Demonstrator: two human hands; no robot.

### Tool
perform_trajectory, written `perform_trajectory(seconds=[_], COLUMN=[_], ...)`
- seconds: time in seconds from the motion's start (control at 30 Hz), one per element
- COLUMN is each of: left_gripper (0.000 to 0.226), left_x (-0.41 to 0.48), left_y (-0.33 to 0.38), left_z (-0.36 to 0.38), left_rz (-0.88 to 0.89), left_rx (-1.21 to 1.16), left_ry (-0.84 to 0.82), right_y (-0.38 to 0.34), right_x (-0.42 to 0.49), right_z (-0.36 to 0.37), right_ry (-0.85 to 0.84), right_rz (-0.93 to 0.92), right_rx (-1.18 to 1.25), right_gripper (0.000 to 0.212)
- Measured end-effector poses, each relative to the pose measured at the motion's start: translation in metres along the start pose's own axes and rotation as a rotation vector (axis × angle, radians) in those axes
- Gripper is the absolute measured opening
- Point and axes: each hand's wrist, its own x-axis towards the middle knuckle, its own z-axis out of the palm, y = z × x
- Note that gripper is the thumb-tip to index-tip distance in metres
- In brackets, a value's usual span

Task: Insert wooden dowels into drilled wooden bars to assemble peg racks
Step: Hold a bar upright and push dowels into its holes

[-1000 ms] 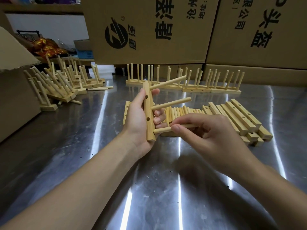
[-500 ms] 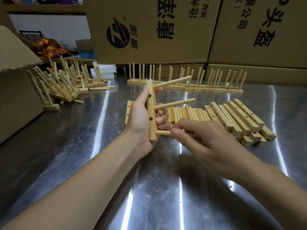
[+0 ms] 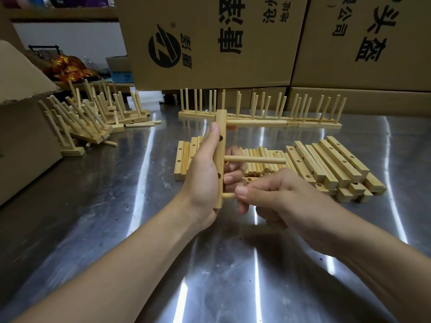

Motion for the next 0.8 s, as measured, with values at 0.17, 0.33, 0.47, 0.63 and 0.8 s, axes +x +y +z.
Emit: perform_trajectory(seconds=[0.17, 0.33, 0.47, 0.63, 0.8], left_gripper=[0.058, 0.044, 0.045, 0.048, 0.045], left_x=[0.005, 0.008, 0.006, 0.001, -0.002], left_y=[0.004, 0.006, 0.004, -0.001, 0.004], left_z=[-0.001, -0.005, -0.002, 0.002, 0.007], left_rz=[0.093, 0.102, 0.102, 0.114, 0.199], left_rx=[0.0, -0.077, -0.039, 0.052, 0.167], left_ry=[0.053, 0.103, 0.143, 0.147, 0.081], right_y=[0.001, 0.0, 0.004, 0.007, 0.006], right_x=[0.0, -0.001, 0.0, 0.001, 0.001], right_z=[0.003, 0.005, 0.012, 0.012, 0.015], right_ry=[0.054, 0.301, 0.187, 0.131, 0.071], right_rz=[-0.097, -0.369, -0.305, -0.287, -0.199], right_rx=[-0.141, -0.814, -0.742, -0.566, -0.278], right_gripper=[0.034, 0.031, 0.039, 0.031, 0.038])
